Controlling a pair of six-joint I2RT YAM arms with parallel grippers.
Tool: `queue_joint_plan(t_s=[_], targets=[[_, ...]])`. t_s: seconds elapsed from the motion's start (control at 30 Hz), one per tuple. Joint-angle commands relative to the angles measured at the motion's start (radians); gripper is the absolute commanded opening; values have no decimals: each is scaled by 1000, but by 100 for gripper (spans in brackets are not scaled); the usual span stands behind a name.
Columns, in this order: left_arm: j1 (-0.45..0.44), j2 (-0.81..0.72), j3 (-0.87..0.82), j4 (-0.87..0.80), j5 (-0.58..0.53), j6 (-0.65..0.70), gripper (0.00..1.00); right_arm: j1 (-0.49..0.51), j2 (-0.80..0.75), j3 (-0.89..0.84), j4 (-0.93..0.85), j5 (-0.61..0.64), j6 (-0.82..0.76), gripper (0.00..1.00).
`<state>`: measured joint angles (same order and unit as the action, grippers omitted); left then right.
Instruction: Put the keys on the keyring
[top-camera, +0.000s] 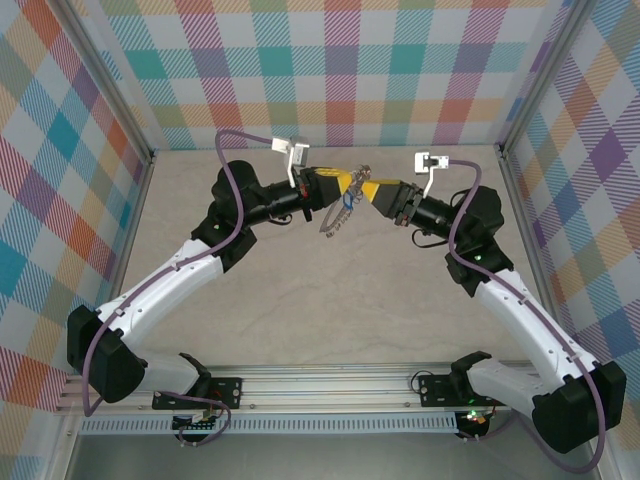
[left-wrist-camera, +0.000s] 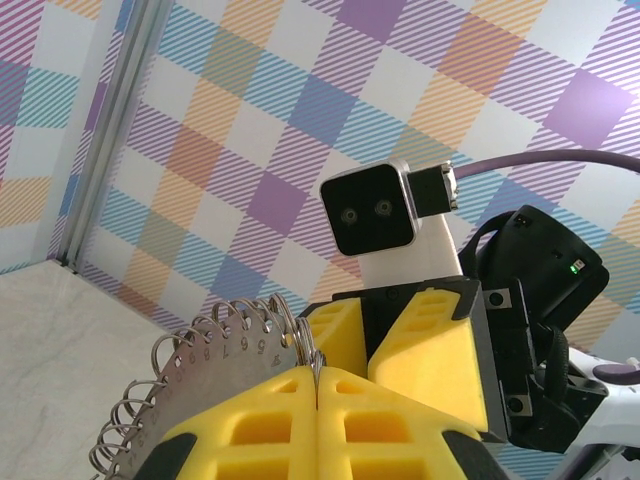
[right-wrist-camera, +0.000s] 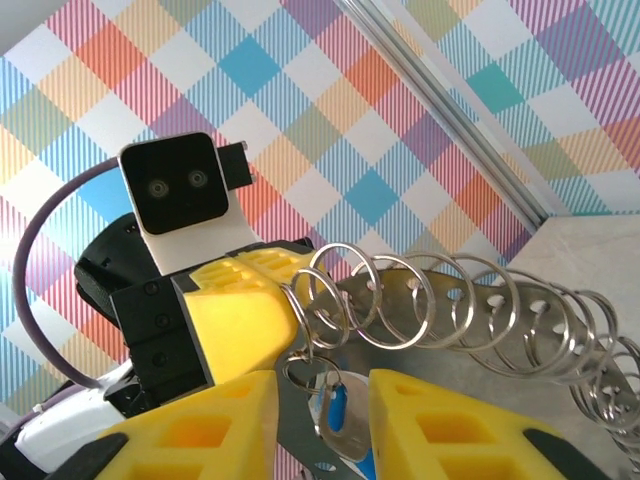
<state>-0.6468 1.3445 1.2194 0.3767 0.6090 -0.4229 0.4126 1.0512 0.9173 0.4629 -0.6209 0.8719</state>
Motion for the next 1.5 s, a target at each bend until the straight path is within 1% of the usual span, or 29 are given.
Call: queue_joint_plan(t_s=[0.0, 0.17, 0.83, 1.1, 1.27, 1.37, 1.47], targets=[[-13, 3, 5, 79, -6, -15, 0, -3, 4, 12, 85, -14, 44, 30], [-14, 8, 8, 82, -5, -18, 0, -3, 16, 15, 114, -24, 60, 27], [-17, 24, 11, 95, 1, -26, 0, 1, 61, 49, 149, -37, 74, 26], [-18, 25, 14, 94, 3, -26, 0, 3, 89, 60, 160, -42, 81, 32], [-21, 28, 14, 98, 3, -27, 0, 3, 103, 51, 160, -36, 89, 33], [-22, 26, 11, 98, -3, -30, 0, 3, 112, 44, 209, -48, 100, 29], [-22, 20, 3, 101, -19, -28, 0, 3, 104, 28, 219, -49, 102, 22]])
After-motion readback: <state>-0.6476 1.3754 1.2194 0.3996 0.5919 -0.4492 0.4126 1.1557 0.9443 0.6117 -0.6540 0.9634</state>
